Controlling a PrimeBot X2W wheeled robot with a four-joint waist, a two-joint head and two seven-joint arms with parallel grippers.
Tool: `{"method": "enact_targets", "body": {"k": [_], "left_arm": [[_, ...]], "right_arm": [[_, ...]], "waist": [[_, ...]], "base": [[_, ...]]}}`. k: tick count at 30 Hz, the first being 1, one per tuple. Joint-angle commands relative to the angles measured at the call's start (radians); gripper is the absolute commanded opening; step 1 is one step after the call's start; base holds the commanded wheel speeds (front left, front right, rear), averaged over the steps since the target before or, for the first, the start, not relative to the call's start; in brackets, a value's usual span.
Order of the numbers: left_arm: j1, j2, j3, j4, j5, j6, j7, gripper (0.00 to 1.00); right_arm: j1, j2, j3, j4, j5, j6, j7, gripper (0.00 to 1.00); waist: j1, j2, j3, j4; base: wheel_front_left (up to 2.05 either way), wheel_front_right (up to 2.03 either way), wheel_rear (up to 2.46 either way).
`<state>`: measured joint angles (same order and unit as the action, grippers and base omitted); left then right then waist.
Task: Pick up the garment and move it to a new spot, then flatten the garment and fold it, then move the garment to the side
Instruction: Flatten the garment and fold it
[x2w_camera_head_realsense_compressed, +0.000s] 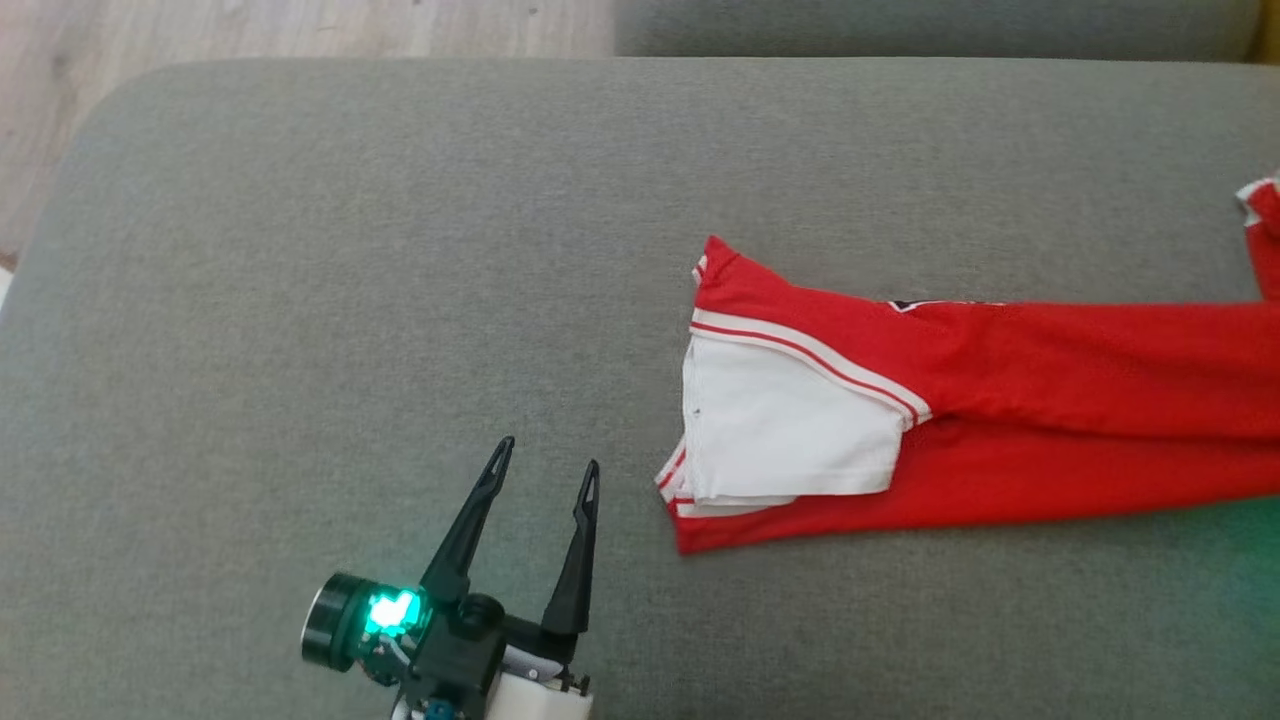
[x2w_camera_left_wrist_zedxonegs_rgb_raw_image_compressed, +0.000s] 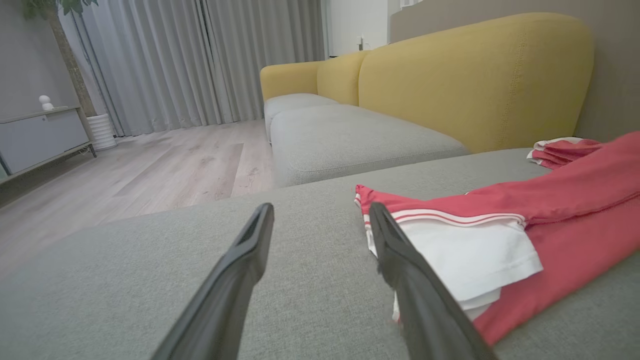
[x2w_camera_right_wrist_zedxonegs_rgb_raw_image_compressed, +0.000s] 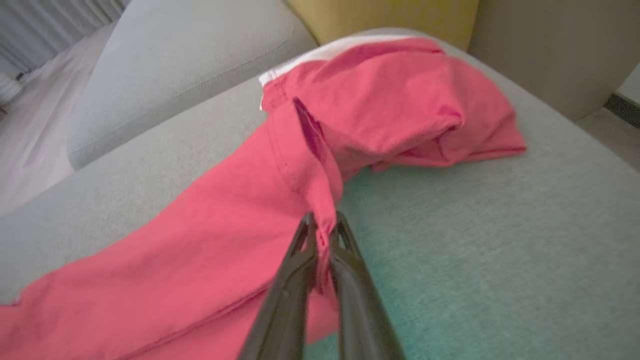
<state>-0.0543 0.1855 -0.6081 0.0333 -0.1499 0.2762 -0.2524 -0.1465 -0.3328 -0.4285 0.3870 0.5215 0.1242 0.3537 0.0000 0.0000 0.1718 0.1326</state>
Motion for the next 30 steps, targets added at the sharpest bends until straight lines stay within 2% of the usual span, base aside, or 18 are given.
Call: {"method": "enact_targets", "body": {"k": [1,4,8,12,16,23,30], "left_arm": [[-0.014,-0.006,0.042,-0.026,0.011,-0.004,-0.009,1.00],[-0.020,-0.013,0.057,-0.025,0.020,-0.013,-0.009,1.00],[-0.018,-0.023,0.070,-0.018,0.029,-0.024,-0.009,1.00],[-0.007,-0.027,0.080,-0.011,0.034,-0.038,-0.009,1.00],[-0.002,-0.036,0.084,-0.001,0.041,-0.050,-0.009,1.00],[0.007,-0.055,0.092,0.011,0.051,-0.072,-0.009,1.00],[0.010,-0.066,0.103,0.018,0.056,-0.085,-0.009,1.00]], "right_arm": [[-0.022,-0.032,0.004,-0.055,0.020,0.007,0.003,0.00],[-0.024,-0.006,0.008,-0.133,0.060,0.007,0.016,0.00],[-0.011,0.068,0.054,-0.271,0.130,0.007,0.037,0.00],[0.005,0.146,0.135,-0.390,0.181,0.007,0.059,0.00],[0.007,0.215,0.234,-0.455,0.195,0.007,0.066,0.00],[-0.011,0.266,0.453,-0.456,0.227,0.007,0.074,0.00],[-0.016,0.279,0.597,-0.384,0.257,0.007,0.058,0.00]], "waist": [[0.0000,0.0000,-0.003,-0.008],[0.0000,0.0000,-0.008,-0.015],[0.0000,0.0000,-0.022,-0.016],[0.0000,0.0000,-0.036,-0.008],[0.0000,0.0000,-0.049,0.013],[0.0000,0.0000,-0.054,0.060],[0.0000,0.0000,-0.049,0.085]], "base": [[0.00,0.00,0.00],[0.00,0.00,0.00],[0.00,0.00,0.00],[0.00,0.00,0.00],[0.00,0.00,0.00],[0.00,0.00,0.00],[0.00,0.00,0.00]]}}
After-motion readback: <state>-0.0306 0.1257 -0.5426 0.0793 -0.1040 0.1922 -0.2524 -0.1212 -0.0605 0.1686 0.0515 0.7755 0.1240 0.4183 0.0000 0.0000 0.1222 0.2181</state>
